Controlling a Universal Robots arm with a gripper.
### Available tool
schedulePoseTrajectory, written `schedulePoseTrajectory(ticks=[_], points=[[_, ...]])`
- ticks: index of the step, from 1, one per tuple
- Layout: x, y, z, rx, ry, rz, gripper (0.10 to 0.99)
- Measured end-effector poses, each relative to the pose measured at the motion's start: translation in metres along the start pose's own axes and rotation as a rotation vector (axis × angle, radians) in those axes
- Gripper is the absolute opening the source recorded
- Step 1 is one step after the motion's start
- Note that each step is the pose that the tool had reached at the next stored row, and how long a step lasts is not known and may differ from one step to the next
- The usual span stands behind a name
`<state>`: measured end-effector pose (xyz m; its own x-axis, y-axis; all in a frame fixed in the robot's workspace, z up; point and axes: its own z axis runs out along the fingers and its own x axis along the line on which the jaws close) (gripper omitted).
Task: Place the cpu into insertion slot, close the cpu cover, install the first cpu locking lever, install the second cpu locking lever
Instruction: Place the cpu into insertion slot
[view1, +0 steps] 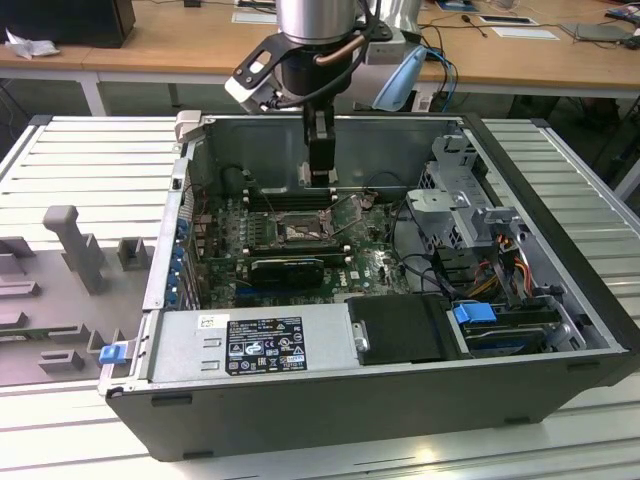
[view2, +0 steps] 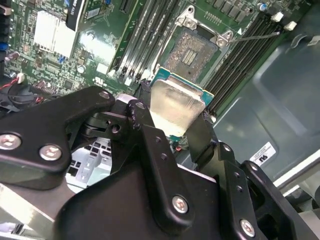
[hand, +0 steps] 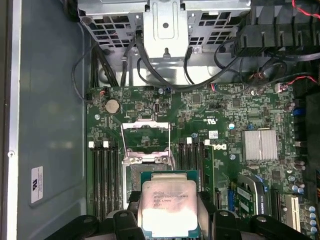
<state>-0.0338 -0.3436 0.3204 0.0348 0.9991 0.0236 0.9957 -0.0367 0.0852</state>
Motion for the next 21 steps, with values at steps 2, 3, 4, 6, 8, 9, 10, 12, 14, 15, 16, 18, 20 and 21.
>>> schedulePoseTrajectory(ticks=[2, 3, 4, 6, 8, 9, 10, 12, 14, 15, 16, 18, 20, 21], points=[[-0.0001, -0.0004, 0.0040, 0.000, 0.0001, -0.001, 0.529], [-0.0001, -0.0005, 0.0049, 0.000, -0.0001, -0.001, 0.529], [-0.0001, -0.0006, 0.0054, 0.000, -0.0005, -0.001, 0.529], [-0.0002, -0.0007, 0.0065, 0.000, -0.0016, -0.001, 0.529], [-0.0002, -0.0008, 0.0076, 0.000, -0.0018, -0.001, 0.529], [-0.0002, -0.0008, 0.0082, 0.000, -0.0018, -0.001, 0.529], [-0.0002, -0.0009, 0.0089, 0.000, -0.0019, -0.001, 0.529], [-0.0002, -0.0011, 0.0112, 0.000, -0.0019, -0.001, 0.529], [-0.0002, -0.0013, 0.0135, 0.000, -0.0018, -0.002, 0.529], [-0.0002, -0.0013, 0.0143, 0.000, -0.0018, -0.002, 0.529], [-0.0002, -0.0014, 0.0153, 0.000, -0.0018, -0.002, 0.529], [-0.0003, -0.0016, 0.0177, 0.000, -0.0018, -0.002, 0.529], [-0.0003, -0.0018, 0.0198, 0.000, -0.0018, -0.002, 0.529], [-0.0004, -0.0019, 0.0209, 0.000, -0.0018, -0.002, 0.529]])
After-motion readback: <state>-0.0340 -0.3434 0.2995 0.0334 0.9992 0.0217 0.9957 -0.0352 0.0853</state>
